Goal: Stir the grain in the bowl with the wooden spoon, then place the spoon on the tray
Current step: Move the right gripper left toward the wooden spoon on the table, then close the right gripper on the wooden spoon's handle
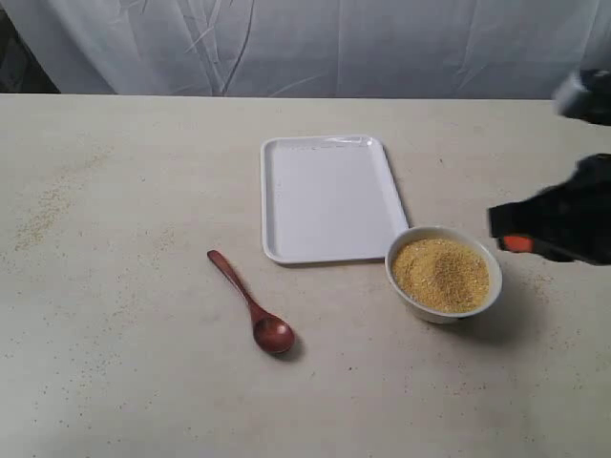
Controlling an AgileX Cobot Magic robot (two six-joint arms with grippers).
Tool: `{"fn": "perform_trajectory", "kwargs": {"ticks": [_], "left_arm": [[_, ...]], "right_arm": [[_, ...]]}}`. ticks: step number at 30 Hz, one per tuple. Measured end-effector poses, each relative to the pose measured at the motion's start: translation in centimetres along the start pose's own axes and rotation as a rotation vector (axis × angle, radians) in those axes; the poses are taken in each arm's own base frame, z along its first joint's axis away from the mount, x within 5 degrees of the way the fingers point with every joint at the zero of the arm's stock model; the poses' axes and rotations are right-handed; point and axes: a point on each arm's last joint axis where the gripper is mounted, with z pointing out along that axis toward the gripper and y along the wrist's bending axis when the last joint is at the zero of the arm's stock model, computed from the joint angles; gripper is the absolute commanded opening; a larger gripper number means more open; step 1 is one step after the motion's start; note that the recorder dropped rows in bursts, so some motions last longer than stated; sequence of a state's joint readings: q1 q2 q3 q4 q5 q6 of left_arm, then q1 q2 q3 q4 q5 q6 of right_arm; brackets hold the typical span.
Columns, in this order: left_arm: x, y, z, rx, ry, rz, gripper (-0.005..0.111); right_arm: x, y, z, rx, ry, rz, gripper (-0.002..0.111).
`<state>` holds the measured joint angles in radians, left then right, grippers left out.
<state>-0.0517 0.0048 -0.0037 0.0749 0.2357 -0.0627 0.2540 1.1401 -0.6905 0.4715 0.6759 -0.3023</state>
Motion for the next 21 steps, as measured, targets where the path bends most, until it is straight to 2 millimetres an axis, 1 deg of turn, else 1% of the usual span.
{"fn": "perform_trajectory", "kwargs": {"ticks": [2,5,7,8,10,11,13,14,16,17,19,21], "left_arm": [[0.0,0.0,0.0,0.000,0.000,0.000,0.000],[0.0,0.0,0.0,0.000,0.000,0.000,0.000],[0.0,0.0,0.0,0.000,0.000,0.000,0.000],[0.0,0.0,0.0,0.000,0.000,0.000,0.000],[0.0,0.0,0.0,0.000,0.000,0.000,0.000],[0.0,0.0,0.0,0.000,0.000,0.000,0.000],[0.0,0.0,0.0,0.000,0.000,0.000,0.000],[0.0,0.0,0.0,0.000,0.000,0.000,0.000],[0.0,0.0,0.0,0.000,0.000,0.000,0.000],[0.0,0.0,0.0,0.000,0.000,0.000,0.000],[0.0,0.0,0.0,0.000,0.000,0.000,0.000],[0.0,0.0,0.0,0.000,0.000,0.000,0.000]], "right_arm": [[-1.7,1.9,1.7,-0.040,0.053,-0.062,-0.001],[-3.8,5.5,4.6,-0.083,0.123,-0.165,-0.001],[-5.0,8.4,6.9,-0.106,0.160,-0.238,0.000],[-5.2,9.7,8.2,-0.115,0.185,-0.270,0.003],[-5.9,12.4,10.7,-0.137,0.211,-0.338,0.012],[-6.3,13.5,11.6,-0.143,0.212,-0.371,0.020],[-6.5,15.8,14.0,-0.150,0.239,-0.430,0.034],[-6.5,16.5,15.0,-0.150,0.248,-0.447,0.038],[-6.6,17.9,17.2,-0.135,0.260,-0.481,0.040],[-6.6,18.3,18.3,-0.122,0.270,-0.488,0.041],[-7.1,18.7,20.1,-0.088,0.264,-0.500,0.041],[-7.6,19.0,21.4,-0.064,0.251,-0.502,0.041]]}}
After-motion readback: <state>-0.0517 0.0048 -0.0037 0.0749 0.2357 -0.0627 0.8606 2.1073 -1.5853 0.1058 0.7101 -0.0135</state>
